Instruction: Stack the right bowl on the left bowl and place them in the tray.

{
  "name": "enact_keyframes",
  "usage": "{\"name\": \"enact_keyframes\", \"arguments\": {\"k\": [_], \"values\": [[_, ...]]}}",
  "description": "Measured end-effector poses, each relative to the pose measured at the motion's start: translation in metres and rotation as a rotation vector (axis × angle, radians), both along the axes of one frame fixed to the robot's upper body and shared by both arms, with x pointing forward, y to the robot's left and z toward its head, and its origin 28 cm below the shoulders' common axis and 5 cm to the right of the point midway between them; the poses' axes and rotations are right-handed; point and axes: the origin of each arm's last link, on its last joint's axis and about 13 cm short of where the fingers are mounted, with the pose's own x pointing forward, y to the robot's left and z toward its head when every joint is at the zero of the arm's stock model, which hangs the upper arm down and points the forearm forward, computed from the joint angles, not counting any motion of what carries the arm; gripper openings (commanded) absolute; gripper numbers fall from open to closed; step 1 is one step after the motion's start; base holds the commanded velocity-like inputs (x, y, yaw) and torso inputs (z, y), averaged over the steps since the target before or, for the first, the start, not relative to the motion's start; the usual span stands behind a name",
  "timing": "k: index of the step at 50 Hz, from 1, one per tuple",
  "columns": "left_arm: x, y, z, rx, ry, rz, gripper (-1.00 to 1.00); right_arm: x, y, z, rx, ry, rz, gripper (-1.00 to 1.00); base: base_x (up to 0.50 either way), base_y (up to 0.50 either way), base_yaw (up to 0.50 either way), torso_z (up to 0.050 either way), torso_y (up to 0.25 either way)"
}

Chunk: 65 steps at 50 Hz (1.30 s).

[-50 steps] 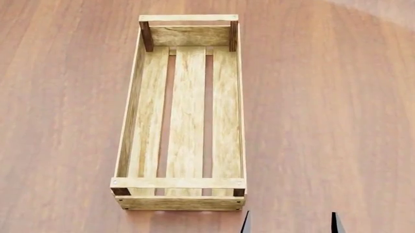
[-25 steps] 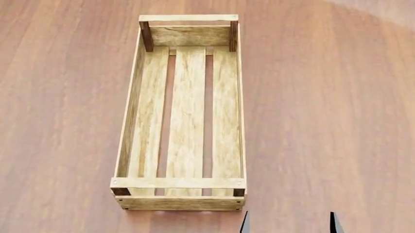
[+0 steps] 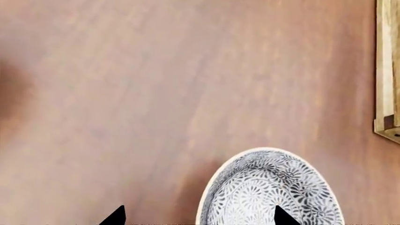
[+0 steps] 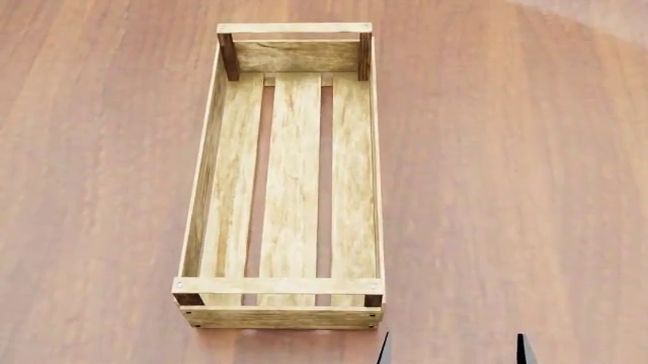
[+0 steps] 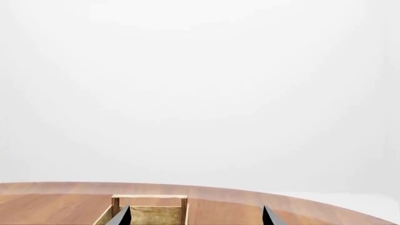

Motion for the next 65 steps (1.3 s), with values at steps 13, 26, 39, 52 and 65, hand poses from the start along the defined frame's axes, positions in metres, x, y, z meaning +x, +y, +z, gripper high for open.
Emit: {"name": "enact_keyframes", "arguments": {"k": [13,26,39,52,65], "values": [[0.001,-0.001,-0.005,-0.001,0.011,0.001,1.0,0.0,0.0,-0.001,-0.004,0.003,0.0,1.0,0.0,0.0,0.0,0.0,0.0],[0.001,-0.002,-0.009,-0.001,0.013,-0.012,1.0,-0.001,0.0,-0.002,-0.006,0.005,-0.001,1.0,0.0,0.0,0.0,0.0,0.0],[0.002,-0.003,-0.014,-0.005,0.02,-0.018,1.0,-0.001,0.0,-0.002,-0.008,0.008,-0.003,1.0,0.0,0.0,0.0,0.0,0.0],[0.003,-0.003,-0.021,-0.011,0.031,-0.019,1.0,-0.001,-0.001,-0.002,-0.01,0.01,-0.006,1.0,0.0,0.0,0.0,0.0,0.0],[0.005,-0.005,-0.026,-0.012,0.037,-0.035,1.0,0.0,-0.001,-0.002,-0.012,0.011,-0.005,1.0,0.0,0.0,0.0,0.0,0.0]]}}
